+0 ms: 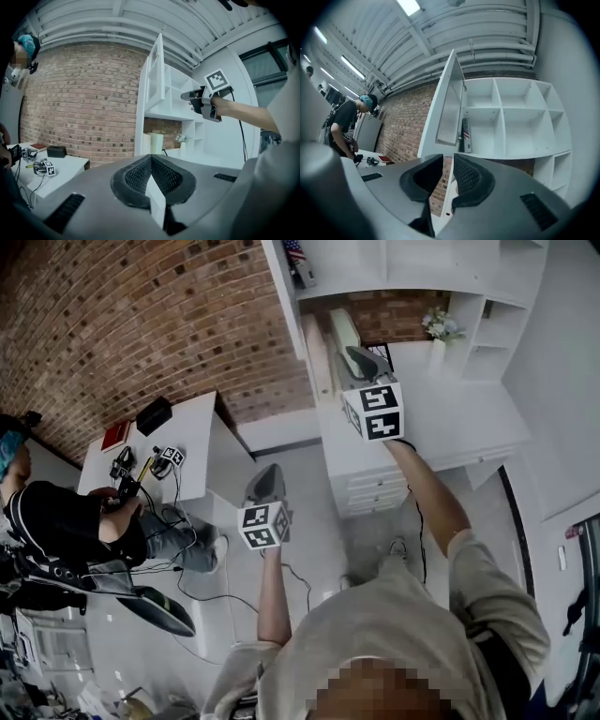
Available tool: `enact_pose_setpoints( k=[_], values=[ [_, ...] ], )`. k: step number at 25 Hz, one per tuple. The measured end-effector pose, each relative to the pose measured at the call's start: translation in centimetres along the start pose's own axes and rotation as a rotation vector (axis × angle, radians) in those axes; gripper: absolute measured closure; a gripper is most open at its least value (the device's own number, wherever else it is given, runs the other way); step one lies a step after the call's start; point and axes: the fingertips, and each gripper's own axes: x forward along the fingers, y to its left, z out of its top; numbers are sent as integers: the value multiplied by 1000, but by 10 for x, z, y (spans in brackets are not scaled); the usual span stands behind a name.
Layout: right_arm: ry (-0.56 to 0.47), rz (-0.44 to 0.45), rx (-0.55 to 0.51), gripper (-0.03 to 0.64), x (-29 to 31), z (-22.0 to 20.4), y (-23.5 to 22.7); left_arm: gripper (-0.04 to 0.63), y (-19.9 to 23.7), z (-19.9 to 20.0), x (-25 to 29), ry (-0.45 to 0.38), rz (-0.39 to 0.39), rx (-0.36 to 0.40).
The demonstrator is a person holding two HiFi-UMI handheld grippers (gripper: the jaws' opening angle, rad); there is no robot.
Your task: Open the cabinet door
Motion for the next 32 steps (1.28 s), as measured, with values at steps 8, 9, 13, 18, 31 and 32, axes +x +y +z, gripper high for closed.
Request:
enact_pose_setpoints(
  k=[8,9,13,18,31,32],
  values=[
    [107,-61,9,578,-65,-66,-61,569,-64,9,43,-2,-86,15],
    [117,-62,13,583,-73,-74,-67,569,-72,10,48,0,-90,16],
    [157,-54,31,603,-104,-106,-92,569,-105,13,65,8,-101,22],
    [207,-24,58,603,-141,-139,-116,569,-136,10,77,31,-95,25],
    [274,10,119,603,-185,-197,-132,569,-158,1,87,41,-41,14],
    [276,13,119,603,-185,-198,-132,569,-158,0,87,43,-39,12]
  ],
)
